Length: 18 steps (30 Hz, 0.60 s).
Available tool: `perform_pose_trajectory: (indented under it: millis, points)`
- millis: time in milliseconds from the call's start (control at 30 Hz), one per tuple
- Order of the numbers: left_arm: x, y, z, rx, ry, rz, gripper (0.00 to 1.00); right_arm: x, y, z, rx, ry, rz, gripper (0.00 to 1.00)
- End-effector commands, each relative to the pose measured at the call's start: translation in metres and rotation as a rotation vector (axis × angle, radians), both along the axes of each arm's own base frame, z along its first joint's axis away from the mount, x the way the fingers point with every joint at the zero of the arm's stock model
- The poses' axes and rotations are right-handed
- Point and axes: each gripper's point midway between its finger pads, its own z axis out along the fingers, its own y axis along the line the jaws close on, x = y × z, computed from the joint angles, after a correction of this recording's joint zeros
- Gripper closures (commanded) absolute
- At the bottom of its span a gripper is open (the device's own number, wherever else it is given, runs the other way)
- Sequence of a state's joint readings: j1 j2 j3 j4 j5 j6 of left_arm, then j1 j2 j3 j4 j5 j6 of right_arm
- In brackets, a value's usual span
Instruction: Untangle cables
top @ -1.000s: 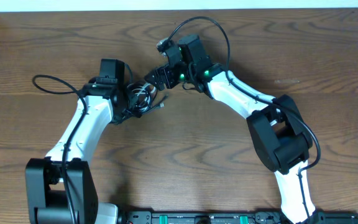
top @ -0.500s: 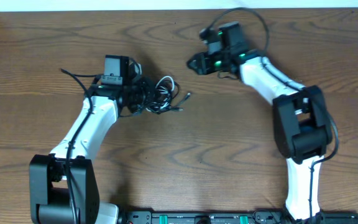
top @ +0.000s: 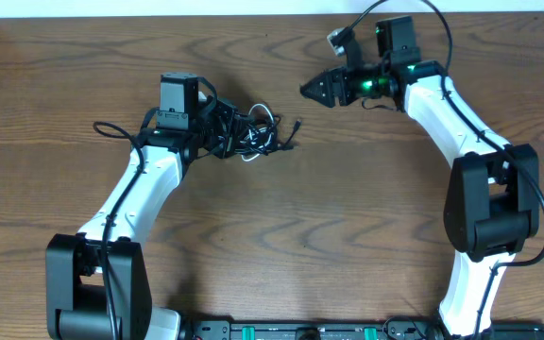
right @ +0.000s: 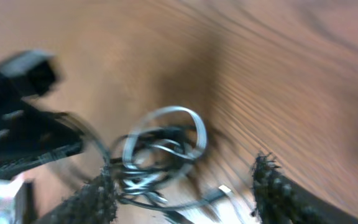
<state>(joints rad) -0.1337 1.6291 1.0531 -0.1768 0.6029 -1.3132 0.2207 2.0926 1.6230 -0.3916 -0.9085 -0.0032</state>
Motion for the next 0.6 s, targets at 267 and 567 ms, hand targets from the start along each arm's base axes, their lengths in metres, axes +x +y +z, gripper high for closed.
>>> perform_pose_trajectory:
  millis: [267,567]
  points:
    - [0.012,-0.013,0.031,-0.248,0.044,0.057,0.92,-0.042,0.059,0.026,0.063,-0.127,0.23,0.22]
    - [0.022,0.013,0.043,-0.304,0.009,0.082,0.92,-0.062,0.091,0.018,0.012,-0.162,0.291,0.25]
